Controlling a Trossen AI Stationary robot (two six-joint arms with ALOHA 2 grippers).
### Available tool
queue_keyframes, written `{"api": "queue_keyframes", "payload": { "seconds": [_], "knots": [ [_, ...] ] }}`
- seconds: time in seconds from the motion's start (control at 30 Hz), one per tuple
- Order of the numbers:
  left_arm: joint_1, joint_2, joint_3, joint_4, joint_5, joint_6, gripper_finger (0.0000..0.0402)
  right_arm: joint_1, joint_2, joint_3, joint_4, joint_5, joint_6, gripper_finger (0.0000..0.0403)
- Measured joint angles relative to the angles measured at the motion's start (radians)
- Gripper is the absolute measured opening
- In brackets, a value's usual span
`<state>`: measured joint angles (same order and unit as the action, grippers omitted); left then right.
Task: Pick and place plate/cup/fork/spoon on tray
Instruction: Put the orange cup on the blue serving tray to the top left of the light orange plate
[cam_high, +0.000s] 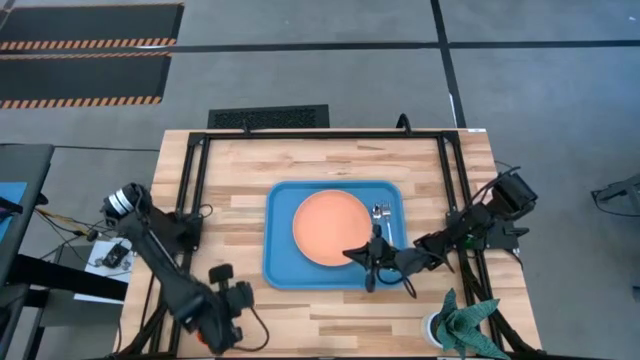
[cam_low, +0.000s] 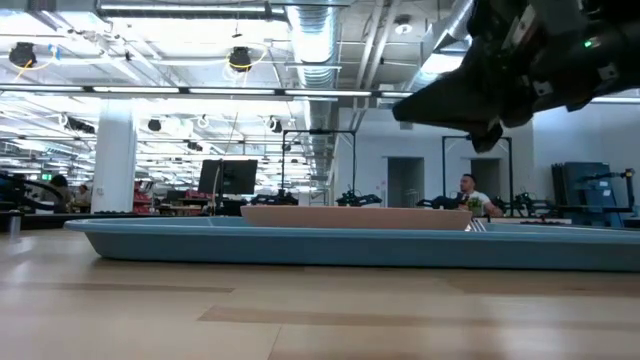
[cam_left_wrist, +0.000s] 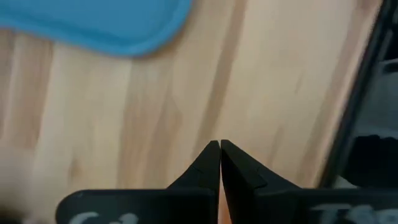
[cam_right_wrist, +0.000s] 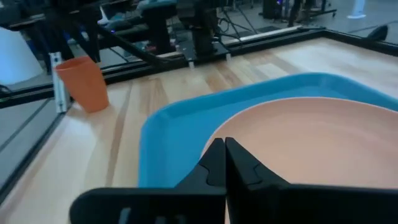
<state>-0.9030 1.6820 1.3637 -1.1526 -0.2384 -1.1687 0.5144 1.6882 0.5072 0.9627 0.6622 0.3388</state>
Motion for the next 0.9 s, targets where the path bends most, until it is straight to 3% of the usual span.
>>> {"api": "queue_keyframes", "payload": {
  "seconds": [0.13,0.3,0.53,0.7,0.9],
  "knots": [
    [-0.06,0.056,0.11,-0.106,0.046,-0.117,0.0,0.028,0.0,0.0,0.014,0.004,0.0,0.0006],
    [-0.13,0.073,0.162,-0.11,0.105,-0.26,0.0,0.053,0.0,0.0,0.013,0.033,0.0,0.0007],
    [-0.194,0.073,0.073,-0.011,0.149,-0.367,0.0,0.069,0.0,0.005,0.018,0.048,0.004,0.0007],
    [-0.182,0.073,-0.011,0.101,0.163,-0.348,0.0,0.075,0.0,0.03,0.003,0.048,0.003,0.0007],
    [-0.153,0.073,-0.078,0.098,0.116,-0.349,0.0,0.081,0.0,0.047,-0.041,0.047,0.003,0.0007]
  ]
}}
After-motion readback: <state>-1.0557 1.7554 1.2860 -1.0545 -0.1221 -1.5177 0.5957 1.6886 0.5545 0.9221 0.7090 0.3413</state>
